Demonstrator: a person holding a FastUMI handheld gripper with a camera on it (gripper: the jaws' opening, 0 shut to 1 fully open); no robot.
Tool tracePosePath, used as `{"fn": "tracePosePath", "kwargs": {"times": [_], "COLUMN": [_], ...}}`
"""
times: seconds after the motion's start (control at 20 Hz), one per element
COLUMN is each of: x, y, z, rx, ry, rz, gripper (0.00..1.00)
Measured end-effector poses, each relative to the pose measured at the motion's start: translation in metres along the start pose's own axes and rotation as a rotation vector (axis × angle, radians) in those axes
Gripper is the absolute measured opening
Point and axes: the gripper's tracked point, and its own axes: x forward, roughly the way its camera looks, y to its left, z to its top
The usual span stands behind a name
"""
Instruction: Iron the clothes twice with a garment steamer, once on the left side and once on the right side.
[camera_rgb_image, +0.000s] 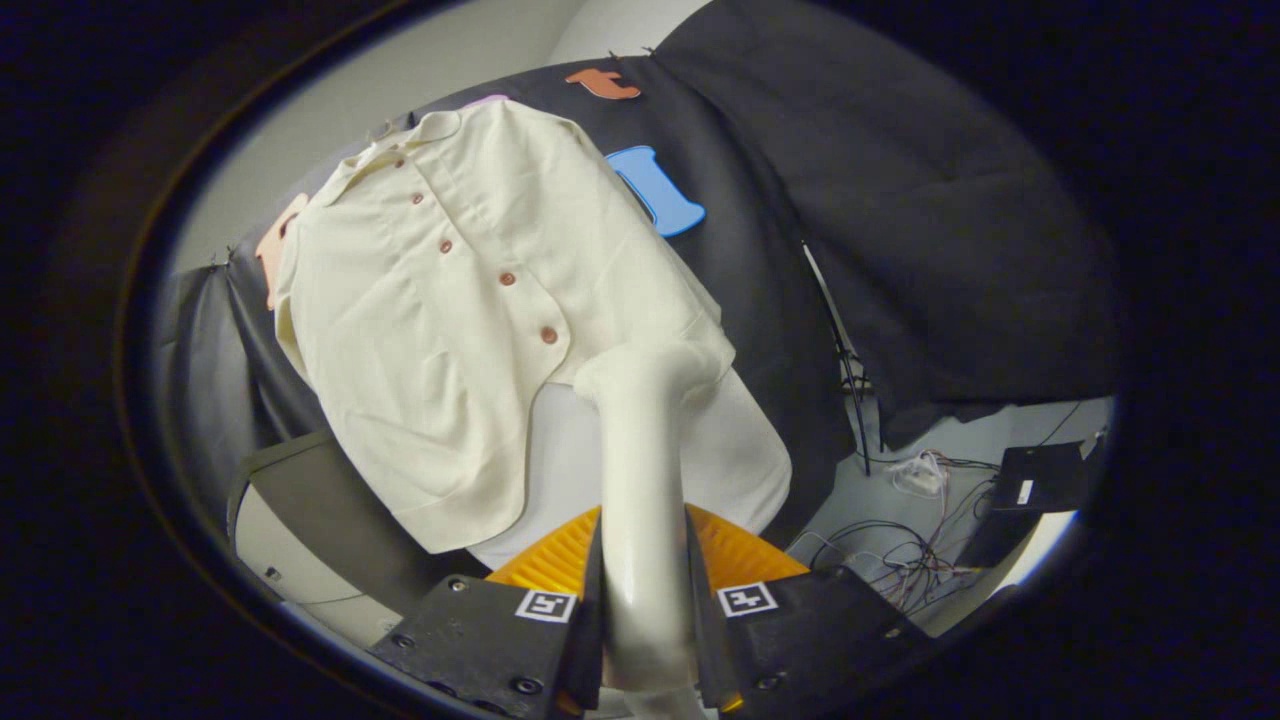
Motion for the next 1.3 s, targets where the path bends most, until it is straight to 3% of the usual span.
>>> {"fn": "tracePosePath", "kwargs": {"times": [0.4, 1.1, 1.3], "x": [-0.051, -0.186, -0.226], "y": [0.042, 0.23, 0.28], "z": [-0.011, 0.003, 0.002], "rx": [-0.009, 0.013, -0.049], "ry": [0.009, -0.047, -0.061], "rz": [0.054, 0.333, 0.389], "gripper": [0.37, 0.37, 0.37]}}
